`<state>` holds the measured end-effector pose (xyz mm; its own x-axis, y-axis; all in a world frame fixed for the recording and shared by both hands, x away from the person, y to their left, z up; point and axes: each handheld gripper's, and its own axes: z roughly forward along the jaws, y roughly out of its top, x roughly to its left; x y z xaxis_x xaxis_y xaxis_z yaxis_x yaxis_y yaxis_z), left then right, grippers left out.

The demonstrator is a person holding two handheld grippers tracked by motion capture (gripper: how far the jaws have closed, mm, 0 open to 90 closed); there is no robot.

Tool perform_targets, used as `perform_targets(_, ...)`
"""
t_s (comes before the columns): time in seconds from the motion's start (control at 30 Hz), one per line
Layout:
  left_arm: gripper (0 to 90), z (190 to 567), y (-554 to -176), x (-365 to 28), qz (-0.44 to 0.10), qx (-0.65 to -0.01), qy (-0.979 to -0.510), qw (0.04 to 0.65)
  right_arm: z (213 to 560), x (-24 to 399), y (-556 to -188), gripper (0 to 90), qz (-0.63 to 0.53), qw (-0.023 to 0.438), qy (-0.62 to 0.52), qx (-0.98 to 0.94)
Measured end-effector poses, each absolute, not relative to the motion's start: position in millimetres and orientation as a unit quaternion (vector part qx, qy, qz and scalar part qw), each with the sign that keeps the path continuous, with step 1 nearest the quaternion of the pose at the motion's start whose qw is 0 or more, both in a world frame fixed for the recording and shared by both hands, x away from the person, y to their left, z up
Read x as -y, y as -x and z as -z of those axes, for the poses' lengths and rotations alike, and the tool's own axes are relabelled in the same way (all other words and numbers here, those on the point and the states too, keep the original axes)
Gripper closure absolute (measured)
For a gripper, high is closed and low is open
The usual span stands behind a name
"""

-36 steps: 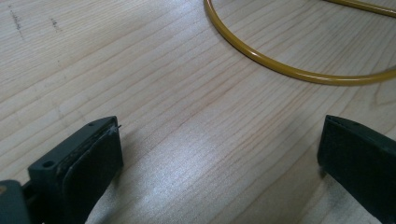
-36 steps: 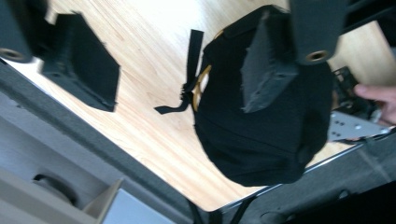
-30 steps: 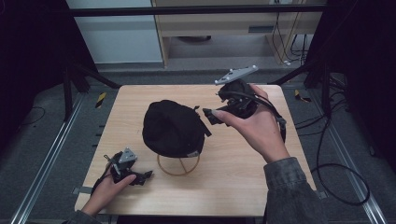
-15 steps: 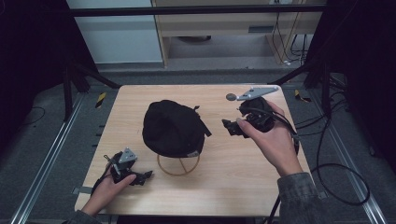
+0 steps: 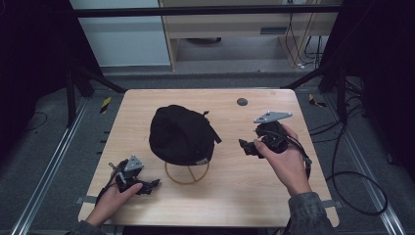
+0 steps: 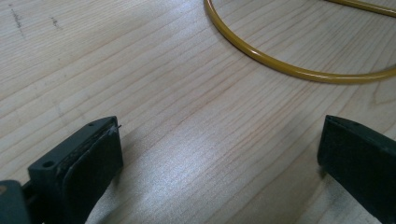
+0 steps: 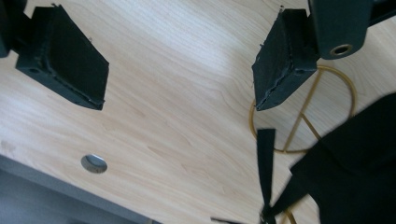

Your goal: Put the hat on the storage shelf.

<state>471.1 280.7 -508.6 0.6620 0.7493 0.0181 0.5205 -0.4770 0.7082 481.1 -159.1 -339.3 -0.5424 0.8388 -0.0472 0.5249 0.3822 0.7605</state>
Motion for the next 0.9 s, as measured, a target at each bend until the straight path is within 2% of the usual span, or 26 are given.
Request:
perform_targets(0.43,0.0,508.5,-471.2,-280.8,-0.166,-0.376,-0.844,0.346,384.5,167.7,-479.0,17.3,-0.350,0.208,-0.441,-0.800)
perform_targets(0.9,0.0,508.6,-471.1,-280.7,-0.165,-0.376,-0.843,0.346,440.8,166.3,-484.4,17.3,-0.332,0.175,-0.467,-0.800)
